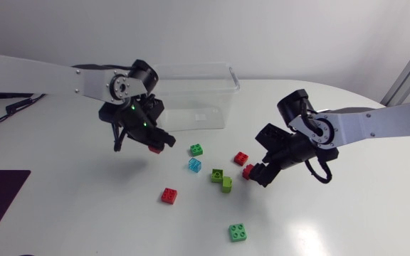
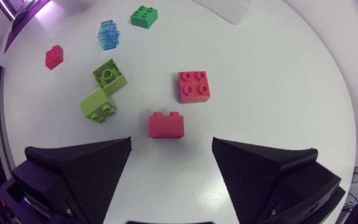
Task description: Place the duplo bricks in the container
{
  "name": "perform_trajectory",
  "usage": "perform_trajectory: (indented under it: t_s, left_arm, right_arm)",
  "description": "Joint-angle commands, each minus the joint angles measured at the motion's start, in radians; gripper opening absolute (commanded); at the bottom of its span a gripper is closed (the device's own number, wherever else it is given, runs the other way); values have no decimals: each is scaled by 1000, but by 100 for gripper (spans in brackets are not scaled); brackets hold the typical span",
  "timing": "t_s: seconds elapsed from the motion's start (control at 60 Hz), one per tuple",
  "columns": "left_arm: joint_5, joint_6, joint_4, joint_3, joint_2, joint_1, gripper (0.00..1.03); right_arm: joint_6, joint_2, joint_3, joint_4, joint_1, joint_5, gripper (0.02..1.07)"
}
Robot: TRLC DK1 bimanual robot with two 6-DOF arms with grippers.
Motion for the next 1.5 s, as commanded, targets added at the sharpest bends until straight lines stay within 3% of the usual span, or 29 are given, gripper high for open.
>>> perform_trajectory:
  t_s: [0.0,0.317,0.383,0.45,0.6,0.883,1.233,1.367,1.433,1.483]
  left_arm:
    - [0,5,-18,57,-69,7,28]
    - [1,5,24,153,-161,8,28]
    - [1,3,67,158,-163,7,28]
    - [1,2,90,170,-155,5,28]
    - [1,-7,162,199,-126,2,28]
    - [1,-38,346,279,-5,28,30]
    - [-17,-40,360,506,226,45,33]
    - [-41,-38,358,552,272,45,54]
    - [-43,-34,361,554,275,45,72]
    - [-43,-32,361,552,275,45,75]
  right_arm:
    - [-18,44,31,1,9,13,96]
    - [2,129,69,25,54,59,82]
    - [4,139,70,30,63,60,66]
    - [8,142,66,45,68,59,37]
    - [16,127,40,42,69,64,28]
    - [16,-55,15,-42,63,97,28]
    - [56,-167,143,-166,78,99,29]
    - [62,-155,218,-193,75,99,29]
    - [71,-140,256,-197,74,99,29]
    - [77,-121,291,-202,74,97,29]
